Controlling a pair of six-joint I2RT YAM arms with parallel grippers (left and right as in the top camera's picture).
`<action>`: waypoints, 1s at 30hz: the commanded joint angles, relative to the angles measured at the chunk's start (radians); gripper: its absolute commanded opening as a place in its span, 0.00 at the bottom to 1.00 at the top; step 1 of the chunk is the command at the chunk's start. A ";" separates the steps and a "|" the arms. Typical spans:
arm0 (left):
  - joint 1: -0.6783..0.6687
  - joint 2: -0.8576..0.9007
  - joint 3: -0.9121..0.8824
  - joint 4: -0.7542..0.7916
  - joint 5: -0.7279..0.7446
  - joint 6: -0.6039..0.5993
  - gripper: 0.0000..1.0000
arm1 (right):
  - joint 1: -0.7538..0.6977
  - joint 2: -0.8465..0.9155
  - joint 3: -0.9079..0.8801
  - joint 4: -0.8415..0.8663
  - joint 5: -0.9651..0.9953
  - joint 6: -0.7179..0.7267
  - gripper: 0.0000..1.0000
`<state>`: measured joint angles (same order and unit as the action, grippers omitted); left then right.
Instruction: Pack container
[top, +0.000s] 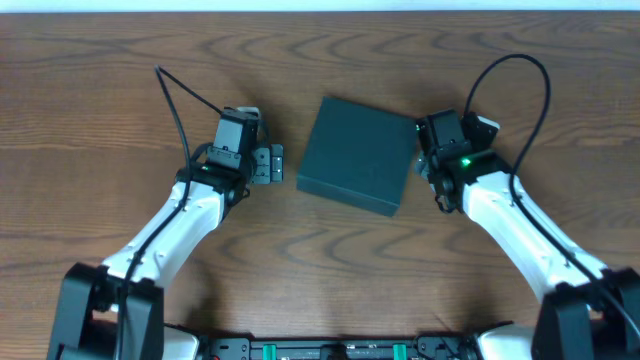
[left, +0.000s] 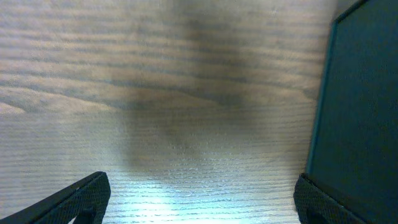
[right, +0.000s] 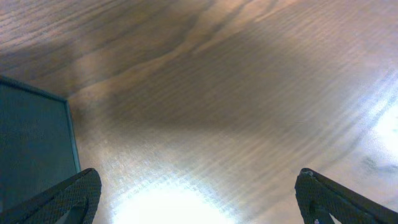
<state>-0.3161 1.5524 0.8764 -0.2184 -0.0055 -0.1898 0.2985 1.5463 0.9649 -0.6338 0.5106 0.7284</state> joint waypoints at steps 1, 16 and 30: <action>0.002 0.014 0.015 -0.003 0.024 -0.017 0.96 | -0.005 0.039 0.003 0.035 0.008 0.017 0.99; 0.001 0.063 0.015 -0.006 0.093 -0.029 0.96 | -0.005 0.124 0.003 0.171 -0.056 -0.018 0.99; 0.001 0.063 0.015 -0.008 0.115 -0.029 0.96 | 0.045 0.163 0.003 0.266 -0.230 -0.117 0.99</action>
<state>-0.3157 1.6119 0.8764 -0.2264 0.1013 -0.2100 0.2974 1.6867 0.9661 -0.3664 0.3565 0.6422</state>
